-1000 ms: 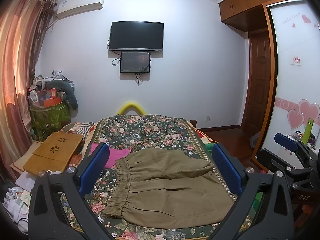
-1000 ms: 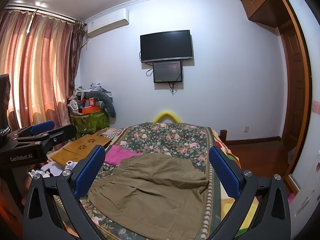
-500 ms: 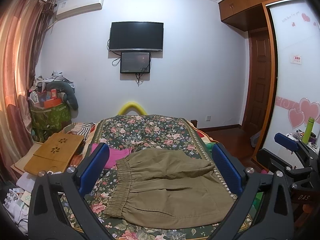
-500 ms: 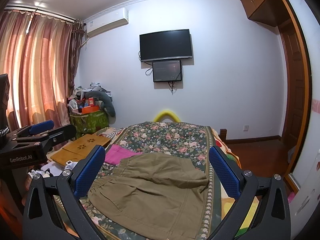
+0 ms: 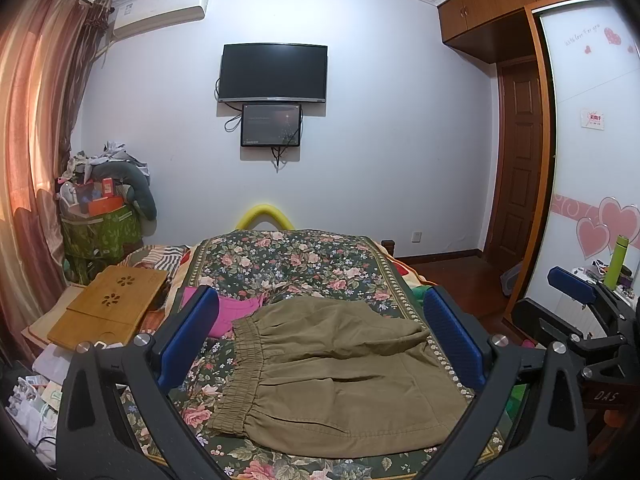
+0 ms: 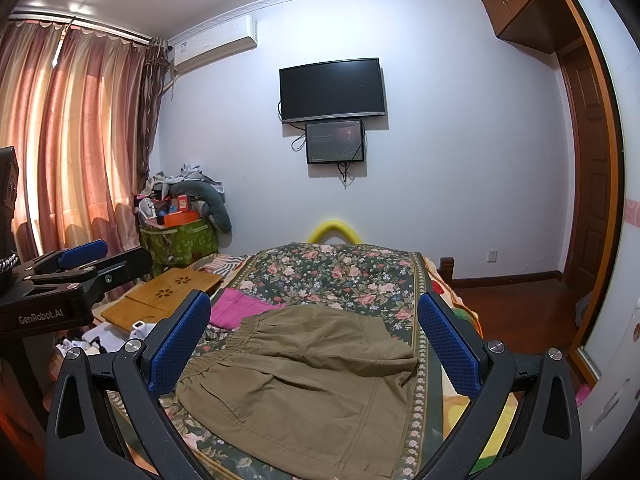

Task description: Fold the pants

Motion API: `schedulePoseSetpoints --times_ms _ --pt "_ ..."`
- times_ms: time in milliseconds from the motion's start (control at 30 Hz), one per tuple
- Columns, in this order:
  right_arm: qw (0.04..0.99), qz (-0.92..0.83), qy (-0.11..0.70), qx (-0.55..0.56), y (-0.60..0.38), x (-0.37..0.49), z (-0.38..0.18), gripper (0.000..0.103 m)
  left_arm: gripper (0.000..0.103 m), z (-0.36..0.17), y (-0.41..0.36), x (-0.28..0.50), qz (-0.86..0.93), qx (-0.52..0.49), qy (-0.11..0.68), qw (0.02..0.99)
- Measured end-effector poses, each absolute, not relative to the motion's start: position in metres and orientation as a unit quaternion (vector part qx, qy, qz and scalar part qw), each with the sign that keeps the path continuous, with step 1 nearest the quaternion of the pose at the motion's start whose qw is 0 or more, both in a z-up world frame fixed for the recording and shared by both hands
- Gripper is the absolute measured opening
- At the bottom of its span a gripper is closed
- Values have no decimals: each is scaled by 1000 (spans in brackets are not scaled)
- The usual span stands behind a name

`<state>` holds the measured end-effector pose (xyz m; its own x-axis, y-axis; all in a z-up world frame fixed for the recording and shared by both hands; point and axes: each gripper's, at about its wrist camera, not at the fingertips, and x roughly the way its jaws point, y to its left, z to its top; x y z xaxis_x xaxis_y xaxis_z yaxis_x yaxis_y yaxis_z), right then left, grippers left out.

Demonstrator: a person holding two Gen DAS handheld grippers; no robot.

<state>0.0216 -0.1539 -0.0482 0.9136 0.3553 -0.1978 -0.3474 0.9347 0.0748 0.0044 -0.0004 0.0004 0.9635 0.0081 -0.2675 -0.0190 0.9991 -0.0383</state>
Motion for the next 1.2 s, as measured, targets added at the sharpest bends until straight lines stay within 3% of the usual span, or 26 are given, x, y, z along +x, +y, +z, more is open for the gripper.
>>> schedulePoseSetpoints --times_ms 1200 --pt "977 180 115 17 -153 32 -51 103 103 -3 3 11 11 -24 143 989"
